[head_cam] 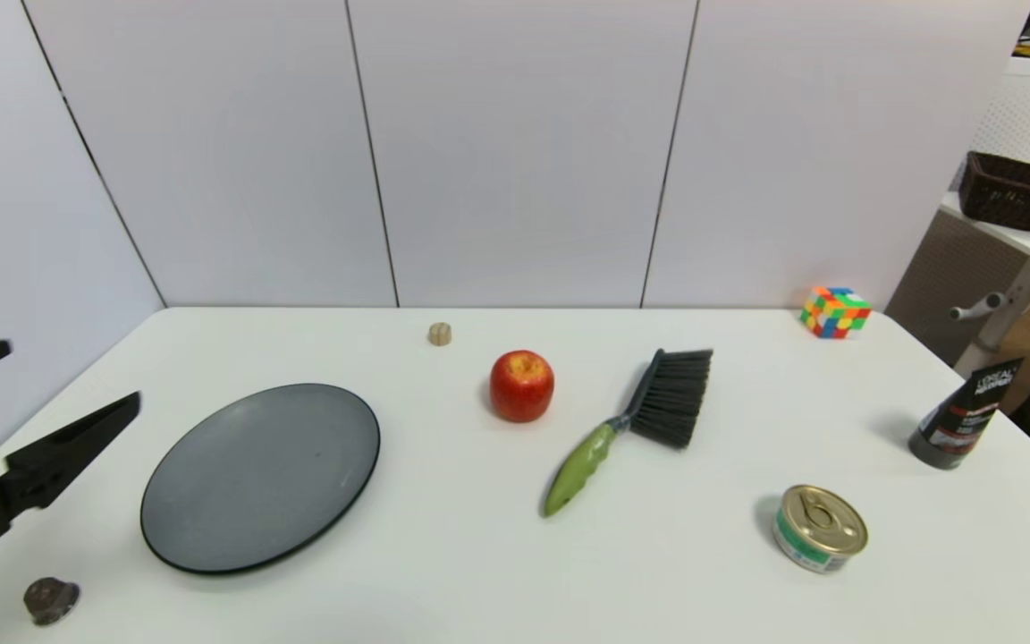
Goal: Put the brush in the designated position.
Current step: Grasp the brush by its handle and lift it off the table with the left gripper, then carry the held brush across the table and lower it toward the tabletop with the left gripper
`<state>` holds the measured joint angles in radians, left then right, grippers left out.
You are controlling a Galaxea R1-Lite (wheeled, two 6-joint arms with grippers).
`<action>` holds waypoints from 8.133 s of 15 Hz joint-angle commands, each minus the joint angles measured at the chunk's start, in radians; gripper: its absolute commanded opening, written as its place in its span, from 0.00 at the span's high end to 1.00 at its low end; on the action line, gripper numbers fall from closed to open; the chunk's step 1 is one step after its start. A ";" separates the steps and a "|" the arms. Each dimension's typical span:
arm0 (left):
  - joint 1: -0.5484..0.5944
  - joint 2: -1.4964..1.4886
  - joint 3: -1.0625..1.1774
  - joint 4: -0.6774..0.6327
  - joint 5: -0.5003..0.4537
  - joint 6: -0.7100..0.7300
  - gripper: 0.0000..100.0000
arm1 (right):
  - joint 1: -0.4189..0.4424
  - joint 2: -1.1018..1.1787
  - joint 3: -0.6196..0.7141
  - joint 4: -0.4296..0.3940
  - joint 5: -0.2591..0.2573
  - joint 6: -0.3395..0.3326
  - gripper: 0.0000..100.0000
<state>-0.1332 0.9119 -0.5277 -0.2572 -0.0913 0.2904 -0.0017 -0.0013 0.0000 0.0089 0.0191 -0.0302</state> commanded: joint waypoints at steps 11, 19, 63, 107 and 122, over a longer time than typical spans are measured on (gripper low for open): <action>-0.572 0.898 -0.548 -0.185 -0.036 -0.060 0.00 | 0.000 0.001 0.002 0.000 0.001 0.000 0.00; -0.697 1.114 -0.815 -0.011 0.157 -0.140 0.00 | 0.000 0.001 0.002 0.000 -0.001 0.000 0.00; -0.767 1.424 -1.043 -0.025 0.156 -0.223 1.00 | 0.000 0.001 0.002 0.000 0.001 0.000 0.00; -0.499 0.265 -0.308 0.182 0.449 -0.063 1.00 | 0.000 0.001 0.002 0.000 0.001 0.000 0.00; -0.436 0.297 -0.071 0.205 0.062 0.009 1.00 | 0.000 0.001 0.002 0.000 -0.001 0.000 0.00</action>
<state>-0.5806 1.1757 -0.6002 -0.0494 -0.0138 0.2943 -0.0017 -0.0013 0.0000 0.0089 0.0187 -0.0302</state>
